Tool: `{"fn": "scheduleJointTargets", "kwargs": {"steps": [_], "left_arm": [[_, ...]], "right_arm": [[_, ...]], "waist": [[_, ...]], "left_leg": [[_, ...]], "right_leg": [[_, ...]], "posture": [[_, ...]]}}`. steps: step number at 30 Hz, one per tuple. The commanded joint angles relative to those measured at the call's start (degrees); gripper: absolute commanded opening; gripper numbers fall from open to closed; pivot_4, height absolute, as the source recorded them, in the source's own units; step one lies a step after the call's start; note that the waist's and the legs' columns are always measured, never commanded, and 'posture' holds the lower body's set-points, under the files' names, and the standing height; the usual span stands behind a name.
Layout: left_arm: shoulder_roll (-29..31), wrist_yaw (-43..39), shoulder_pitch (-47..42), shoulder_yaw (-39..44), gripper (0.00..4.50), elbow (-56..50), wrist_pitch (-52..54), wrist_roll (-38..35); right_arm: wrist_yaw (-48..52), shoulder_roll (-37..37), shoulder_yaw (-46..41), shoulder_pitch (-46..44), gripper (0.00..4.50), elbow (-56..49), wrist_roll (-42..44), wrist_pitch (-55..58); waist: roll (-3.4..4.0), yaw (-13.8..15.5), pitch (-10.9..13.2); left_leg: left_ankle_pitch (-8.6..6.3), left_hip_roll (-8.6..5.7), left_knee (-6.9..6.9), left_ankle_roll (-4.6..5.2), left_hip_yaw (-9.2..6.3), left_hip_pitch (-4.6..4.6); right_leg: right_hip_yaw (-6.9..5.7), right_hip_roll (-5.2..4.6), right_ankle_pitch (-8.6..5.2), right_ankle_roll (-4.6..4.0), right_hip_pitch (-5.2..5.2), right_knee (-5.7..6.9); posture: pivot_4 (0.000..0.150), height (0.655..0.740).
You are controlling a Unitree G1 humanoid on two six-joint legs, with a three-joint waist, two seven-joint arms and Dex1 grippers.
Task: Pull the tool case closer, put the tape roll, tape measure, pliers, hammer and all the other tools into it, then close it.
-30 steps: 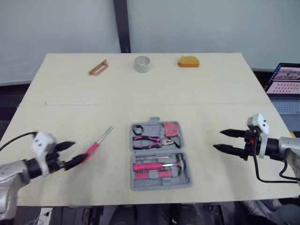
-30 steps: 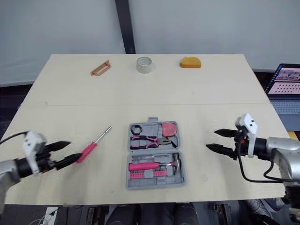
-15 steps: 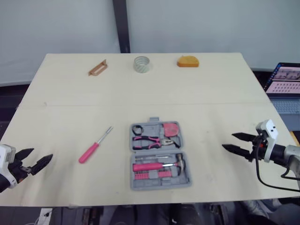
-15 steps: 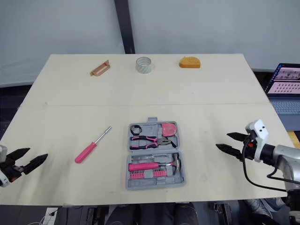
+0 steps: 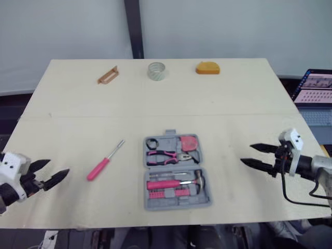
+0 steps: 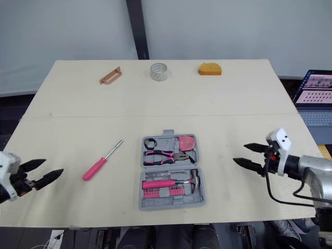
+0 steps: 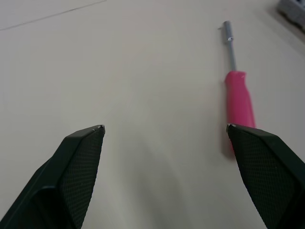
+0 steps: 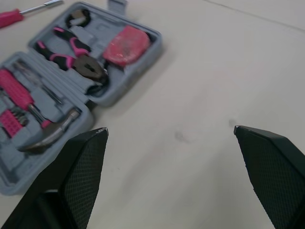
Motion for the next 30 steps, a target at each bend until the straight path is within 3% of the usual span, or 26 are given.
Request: {"fn": "scheduleJointTargets", "kwargs": {"steps": [1,13,20,30], "left_arm": [[1.06,-1.4,-1.41,-2.95,4.39,-4.2,0.92,-0.82],[-0.49,-3.32,-11.72,-17.12,4.39,4.5,-4.07,4.81],[-2.19,-0.66,-16.67,-22.48,4.39,11.71,-6.76,9.55],[-4.32,2.63,-19.0,-25.68,4.39,12.85,-5.39,11.96]], "right_arm": [[3.88,-1.15,2.82,-3.31,4.5,-7.13,2.27,1.93],[9.27,1.56,14.56,-15.73,4.5,-18.73,2.78,2.38],[8.52,2.99,16.15,-17.04,4.5,-21.93,2.41,1.93],[7.73,3.93,16.13,-17.34,4.5,-22.19,1.58,1.53]], "waist": [[0.02,-0.03,0.01],[0.04,0.01,0.03],[0.03,-0.01,0.03],[0.03,0.03,0.03]], "left_leg": [[0.0,0.01,-0.01,0.0,0.0,-0.01],[0.01,0.01,-0.06,-0.03,0.03,0.0],[0.01,0.01,-0.06,-0.03,0.03,-0.02],[0.02,0.01,-0.06,-0.03,0.02,0.0]], "right_leg": [[0.0,0.01,0.0,0.0,-0.01,-0.01],[-0.02,0.04,0.0,0.0,-0.05,0.0],[-0.05,0.05,0.0,0.0,-0.07,0.01],[-0.04,0.05,0.0,0.01,-0.07,0.05]], "posture": [[0.15,0.74],[0.15,0.74],[0.15,0.74],[0.15,0.74]]}}
